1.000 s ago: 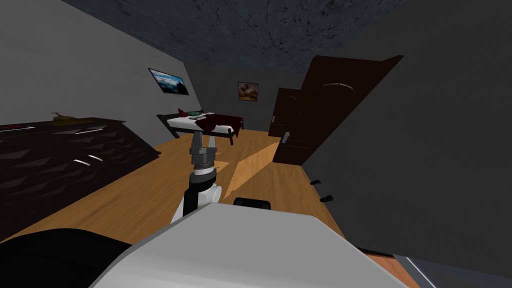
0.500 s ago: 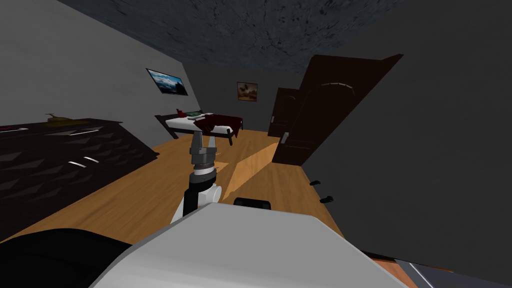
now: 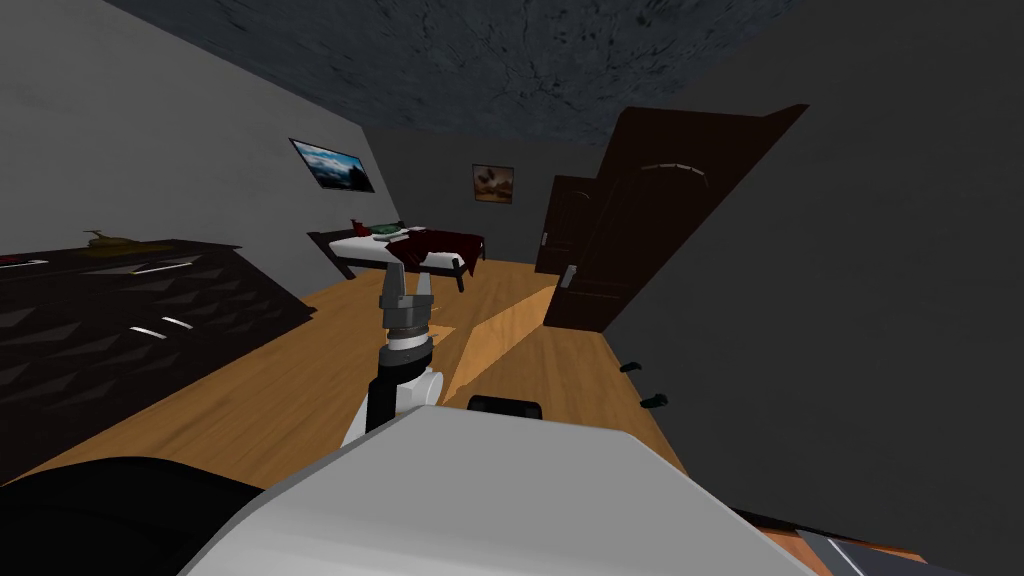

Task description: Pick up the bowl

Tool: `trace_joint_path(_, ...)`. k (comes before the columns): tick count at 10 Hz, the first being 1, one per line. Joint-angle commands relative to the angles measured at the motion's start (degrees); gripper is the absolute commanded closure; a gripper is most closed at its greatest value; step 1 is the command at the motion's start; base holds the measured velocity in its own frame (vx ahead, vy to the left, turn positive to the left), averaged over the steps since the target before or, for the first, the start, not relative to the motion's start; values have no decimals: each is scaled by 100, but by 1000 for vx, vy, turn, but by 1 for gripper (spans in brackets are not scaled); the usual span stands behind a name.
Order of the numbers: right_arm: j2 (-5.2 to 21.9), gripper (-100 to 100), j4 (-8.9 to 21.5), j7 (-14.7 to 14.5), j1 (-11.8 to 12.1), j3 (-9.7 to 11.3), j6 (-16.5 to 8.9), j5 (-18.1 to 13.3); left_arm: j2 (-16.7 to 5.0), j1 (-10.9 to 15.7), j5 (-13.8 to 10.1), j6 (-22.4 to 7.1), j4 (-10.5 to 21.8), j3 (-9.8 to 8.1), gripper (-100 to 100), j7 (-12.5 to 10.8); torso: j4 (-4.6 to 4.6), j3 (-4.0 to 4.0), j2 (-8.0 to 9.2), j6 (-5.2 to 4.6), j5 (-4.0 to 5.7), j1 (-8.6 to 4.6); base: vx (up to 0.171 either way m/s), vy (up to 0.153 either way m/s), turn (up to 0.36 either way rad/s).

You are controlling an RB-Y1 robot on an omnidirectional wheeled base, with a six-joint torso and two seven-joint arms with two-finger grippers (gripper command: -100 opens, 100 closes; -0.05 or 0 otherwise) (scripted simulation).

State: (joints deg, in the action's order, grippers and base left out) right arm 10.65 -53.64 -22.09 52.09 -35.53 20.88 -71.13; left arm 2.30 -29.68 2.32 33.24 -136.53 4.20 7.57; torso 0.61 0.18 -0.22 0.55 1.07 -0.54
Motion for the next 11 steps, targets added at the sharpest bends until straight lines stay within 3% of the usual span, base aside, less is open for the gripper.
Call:
trace_joint_path(1, 1, 100, -67, 89, 42, -79, -32, -209, 0, 0, 0, 0, 0, 0, 0, 0, 0, 0, 0, 0, 0, 0, 8, -7, 3)
trace_joint_path(2, -300, 100, -163, 38, 160, -358, 238, -412, 0, 0, 0, 0, 0, 0, 0, 0, 0, 3, 5, 1, -3, 7, 54, -45, -11)
trace_joint_path(5, -408, 100, -163, 38, 160, -703, 238, -829, 0, 0, 0, 0, 0, 0, 0, 0, -6, -5, -4, 2, -7, 7, 30, -26, -4)
trace_joint_path(6, -701, 100, -258, -13, 277, -950, 508, -1041, 0, 0, 0, 0, 0, 0, 0, 0, -6, -2, 2, 3, -11, 16, 40, -31, -8)
trace_joint_path(7, -817, 100, -258, -13, 277, -1129, 508, -1192, 0, 0, 0, 0, 0, 0, 0, 0, -9, -8, -7, -2, -9, 17, 47, -46, -19)
trace_joint_path(8, -817, 100, -258, -13, 277, -1226, 508, -1444, 0, 0, 0, 0, 0, 0, 0, 0, -11, -12, -13, 1, -11, 15, 30, -26, -3)
trace_joint_path(9, -817, 100, -258, -13, 277, -1326, 508, -1449, 0, 0, 0, 0, 0, 0, 0, 0, -12, -12, -12, 5, -14, 16, 13, -8, 7)
trace_joint_path(10, -814, 100, -307, 99, 295, -1214, 482, -1447, 0, 0, 0, 0, 0, 0, 0, 0, -13, -11, -8, 7, -18, 21, 0, 0, 0)
trace_joint_path(11, -811, 0, -290, 66, 291, -1236, 488, -1447, 0, 0, 0, 0, 0, 0, 0, 0, -11, -10, -7, 8, -20, 26, 0, 0, 0)
